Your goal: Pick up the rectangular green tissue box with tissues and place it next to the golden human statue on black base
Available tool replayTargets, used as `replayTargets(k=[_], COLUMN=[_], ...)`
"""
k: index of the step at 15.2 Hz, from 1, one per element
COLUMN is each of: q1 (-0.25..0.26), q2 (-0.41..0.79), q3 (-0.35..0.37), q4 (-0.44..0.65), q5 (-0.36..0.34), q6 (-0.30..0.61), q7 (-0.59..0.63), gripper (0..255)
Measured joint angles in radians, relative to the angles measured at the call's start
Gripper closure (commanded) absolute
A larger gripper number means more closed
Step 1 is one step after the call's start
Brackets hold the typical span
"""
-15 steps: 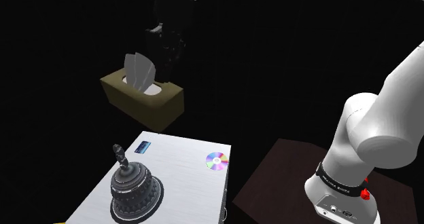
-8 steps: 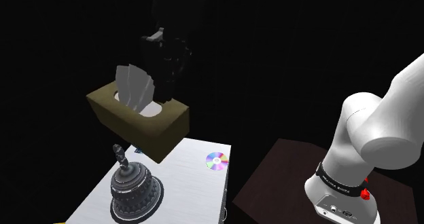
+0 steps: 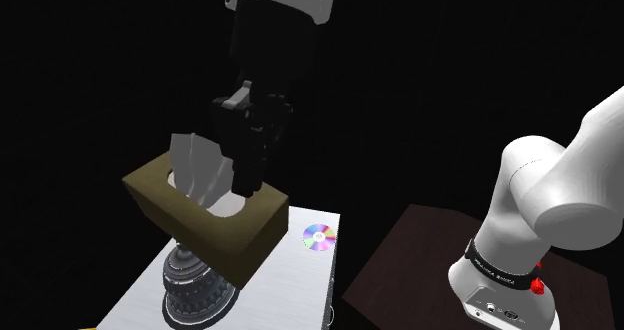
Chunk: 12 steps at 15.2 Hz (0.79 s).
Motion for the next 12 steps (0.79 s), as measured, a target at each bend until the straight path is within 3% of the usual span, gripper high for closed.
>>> replayTargets(k=[12], q1=[0.013], q2=[0.006], q3=[0.024], q4=[-0.150], q5=[0.036], q6=[0.149], q7=[-0.051], gripper=[255])
